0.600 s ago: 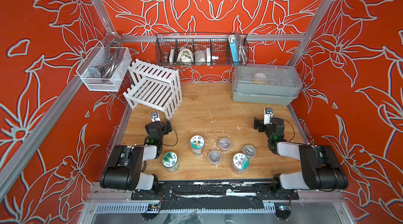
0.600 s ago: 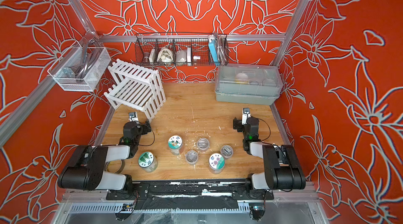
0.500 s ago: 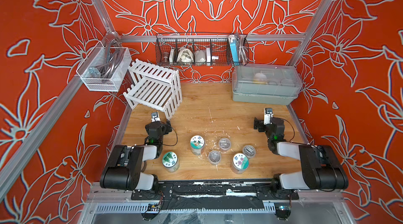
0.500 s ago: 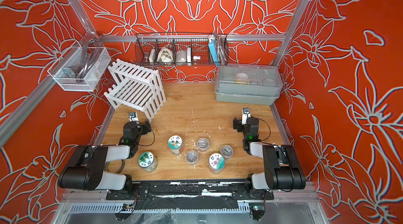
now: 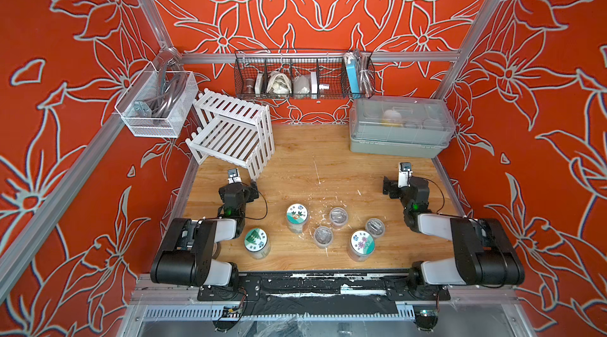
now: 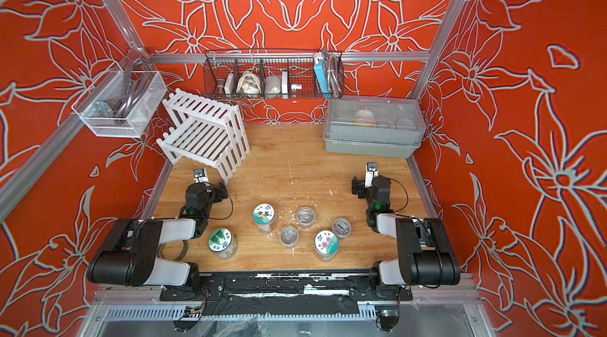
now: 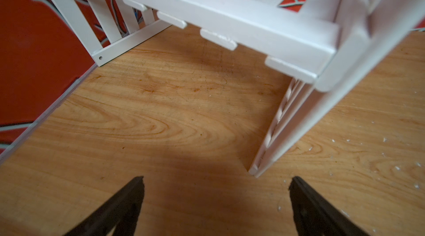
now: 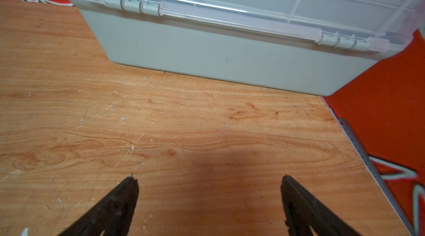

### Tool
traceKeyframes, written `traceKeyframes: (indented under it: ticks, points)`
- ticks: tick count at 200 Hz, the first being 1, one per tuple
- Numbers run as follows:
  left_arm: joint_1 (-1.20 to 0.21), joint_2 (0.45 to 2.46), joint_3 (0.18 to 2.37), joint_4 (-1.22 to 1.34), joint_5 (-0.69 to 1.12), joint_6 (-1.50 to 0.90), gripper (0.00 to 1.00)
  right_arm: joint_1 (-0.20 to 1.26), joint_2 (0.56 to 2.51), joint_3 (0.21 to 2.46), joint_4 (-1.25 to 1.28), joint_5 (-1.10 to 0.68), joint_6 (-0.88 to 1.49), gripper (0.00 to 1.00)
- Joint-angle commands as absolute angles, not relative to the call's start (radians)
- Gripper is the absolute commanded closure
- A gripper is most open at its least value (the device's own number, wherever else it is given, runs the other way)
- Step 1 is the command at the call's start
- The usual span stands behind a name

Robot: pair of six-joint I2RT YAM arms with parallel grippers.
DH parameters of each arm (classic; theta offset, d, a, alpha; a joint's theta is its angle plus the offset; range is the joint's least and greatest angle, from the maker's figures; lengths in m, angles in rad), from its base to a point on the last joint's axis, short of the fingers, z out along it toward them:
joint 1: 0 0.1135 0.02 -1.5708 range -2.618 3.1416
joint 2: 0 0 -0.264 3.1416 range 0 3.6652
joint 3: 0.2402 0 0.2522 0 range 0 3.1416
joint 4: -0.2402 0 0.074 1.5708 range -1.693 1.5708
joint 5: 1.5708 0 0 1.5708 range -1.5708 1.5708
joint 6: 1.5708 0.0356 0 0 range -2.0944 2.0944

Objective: Place the seed container on the shelf
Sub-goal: Move the shelf to the center of the board.

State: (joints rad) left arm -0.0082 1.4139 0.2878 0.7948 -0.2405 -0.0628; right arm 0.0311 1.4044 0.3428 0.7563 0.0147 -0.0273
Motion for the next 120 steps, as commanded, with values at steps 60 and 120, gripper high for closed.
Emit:
traceKeyframes:
  ticks: [60,120]
  points:
    - [-0.027,1.056,0.277,0.523,-0.336,-0.123,0.02,0.026,1.164,0.492,0.331,0.108,0.058,0.00]
    - [-0.081,0.760,0.456,0.002,-0.286,-0.530,0.02,0.028,1.018,0.747,-0.163,-0.053,0.397,0.00]
